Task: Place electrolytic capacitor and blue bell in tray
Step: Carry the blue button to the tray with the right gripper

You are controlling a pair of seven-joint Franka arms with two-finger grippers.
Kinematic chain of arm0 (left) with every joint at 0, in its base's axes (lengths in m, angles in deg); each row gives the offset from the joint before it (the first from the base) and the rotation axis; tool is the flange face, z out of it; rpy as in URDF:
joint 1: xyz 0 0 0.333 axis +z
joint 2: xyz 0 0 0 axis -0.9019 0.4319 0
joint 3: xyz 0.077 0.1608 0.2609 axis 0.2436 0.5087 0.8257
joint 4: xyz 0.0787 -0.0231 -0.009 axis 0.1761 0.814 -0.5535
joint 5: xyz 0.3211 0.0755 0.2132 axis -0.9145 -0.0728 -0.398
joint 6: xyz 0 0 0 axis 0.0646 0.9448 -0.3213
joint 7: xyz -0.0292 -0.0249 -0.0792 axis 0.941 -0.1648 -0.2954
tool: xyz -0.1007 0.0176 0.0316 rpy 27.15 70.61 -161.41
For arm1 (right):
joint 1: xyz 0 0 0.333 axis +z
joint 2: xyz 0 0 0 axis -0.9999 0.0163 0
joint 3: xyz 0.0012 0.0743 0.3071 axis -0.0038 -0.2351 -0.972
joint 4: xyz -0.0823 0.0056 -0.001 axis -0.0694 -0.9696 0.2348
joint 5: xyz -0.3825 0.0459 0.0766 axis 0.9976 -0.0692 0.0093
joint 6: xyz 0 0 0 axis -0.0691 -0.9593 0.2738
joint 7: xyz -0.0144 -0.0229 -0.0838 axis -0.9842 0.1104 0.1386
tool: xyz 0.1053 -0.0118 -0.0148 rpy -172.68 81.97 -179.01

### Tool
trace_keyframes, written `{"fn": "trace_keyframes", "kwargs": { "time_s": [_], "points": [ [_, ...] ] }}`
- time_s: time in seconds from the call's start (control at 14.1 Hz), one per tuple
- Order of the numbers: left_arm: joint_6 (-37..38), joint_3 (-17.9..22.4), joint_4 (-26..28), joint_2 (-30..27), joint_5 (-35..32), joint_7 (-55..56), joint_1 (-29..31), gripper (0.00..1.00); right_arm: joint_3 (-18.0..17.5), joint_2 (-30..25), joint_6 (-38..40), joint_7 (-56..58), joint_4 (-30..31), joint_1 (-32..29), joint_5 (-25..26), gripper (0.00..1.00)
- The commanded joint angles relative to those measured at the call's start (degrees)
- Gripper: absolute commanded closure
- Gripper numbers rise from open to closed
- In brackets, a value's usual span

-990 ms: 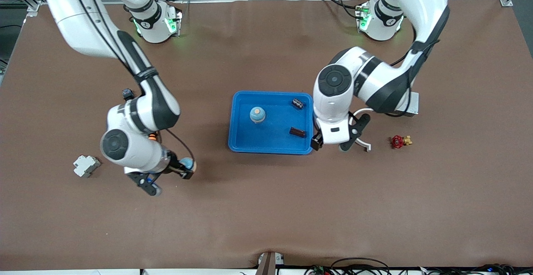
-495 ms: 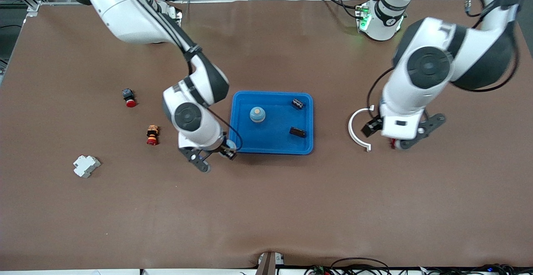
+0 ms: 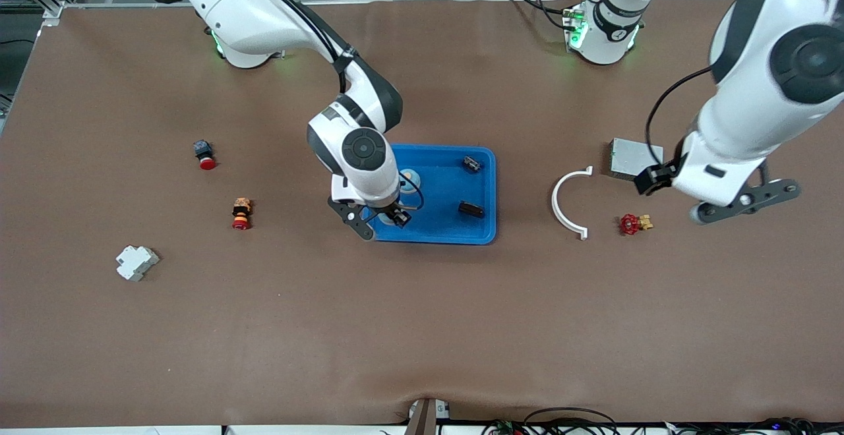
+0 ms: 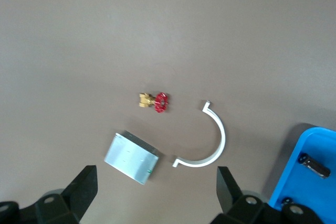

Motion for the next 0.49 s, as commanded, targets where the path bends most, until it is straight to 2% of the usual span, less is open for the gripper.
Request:
{"fn": "trace_keyframes", "kwargs": {
  "time_s": [0.0, 0.21, 0.42],
  "points": [
    [0.9, -0.4, 0.6, -1.9, -0.7, -2.8, 0.5, 0.0, 0.4, 0.2, -2.4, -2.6, 1.3, 0.8, 1.5, 1.0],
    [0.8, -0.1, 0.5, -2.7, -0.4, -5.4, 2.8, 0.0, 0.4, 0.7, -8.7, -4.1, 4.5, 1.2, 1.6, 1.0],
    [0.9, -0.1, 0.5, -3.5, -1.1, -10.5, 3.3, 0.0, 0.4, 1.8, -9.3, -4.2, 4.7, 1.6, 1.6, 1.0]
  ]
}}
